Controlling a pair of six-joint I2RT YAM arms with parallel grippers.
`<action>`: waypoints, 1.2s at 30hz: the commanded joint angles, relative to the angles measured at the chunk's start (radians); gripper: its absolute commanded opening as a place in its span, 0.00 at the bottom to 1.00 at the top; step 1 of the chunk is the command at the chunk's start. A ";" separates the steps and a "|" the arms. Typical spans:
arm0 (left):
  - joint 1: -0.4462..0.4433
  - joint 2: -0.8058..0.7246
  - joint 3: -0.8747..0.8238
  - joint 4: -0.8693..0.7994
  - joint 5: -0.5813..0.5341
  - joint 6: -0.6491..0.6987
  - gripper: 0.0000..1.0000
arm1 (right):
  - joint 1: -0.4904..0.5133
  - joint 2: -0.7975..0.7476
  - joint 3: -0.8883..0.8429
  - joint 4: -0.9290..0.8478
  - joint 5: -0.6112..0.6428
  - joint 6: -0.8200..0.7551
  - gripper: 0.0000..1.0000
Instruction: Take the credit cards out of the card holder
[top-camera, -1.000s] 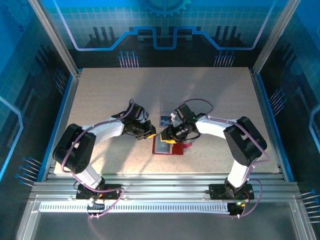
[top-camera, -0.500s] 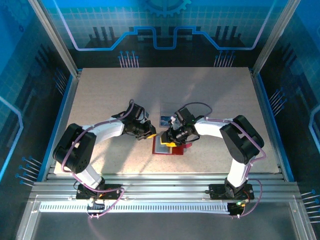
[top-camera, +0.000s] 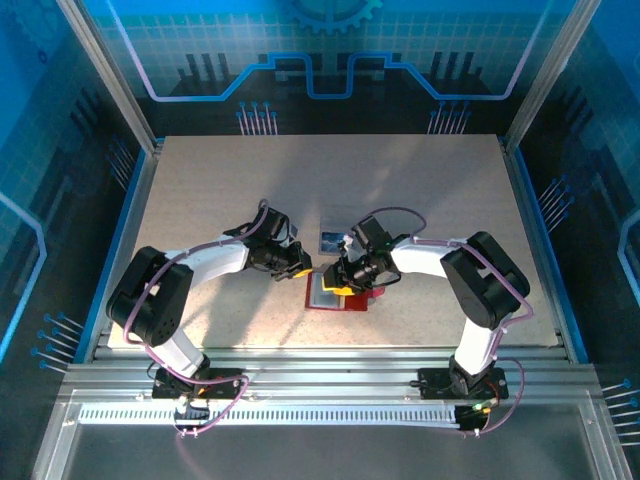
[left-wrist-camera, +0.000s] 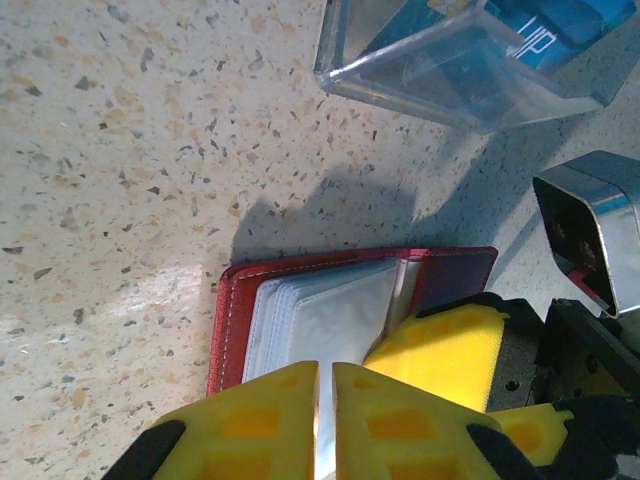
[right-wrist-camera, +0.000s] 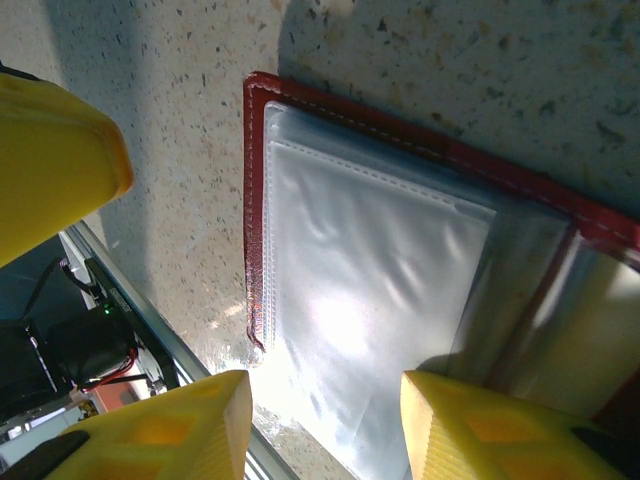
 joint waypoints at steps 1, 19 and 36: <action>-0.006 0.010 0.002 -0.026 -0.005 -0.010 0.13 | -0.010 -0.017 -0.023 0.003 0.002 0.012 0.45; -0.008 0.008 0.002 -0.029 -0.013 -0.016 0.13 | -0.030 -0.062 -0.063 -0.048 0.033 -0.015 0.45; -0.032 -0.002 -0.109 0.176 0.109 -0.147 0.23 | -0.039 -0.055 -0.092 0.005 0.010 -0.001 0.45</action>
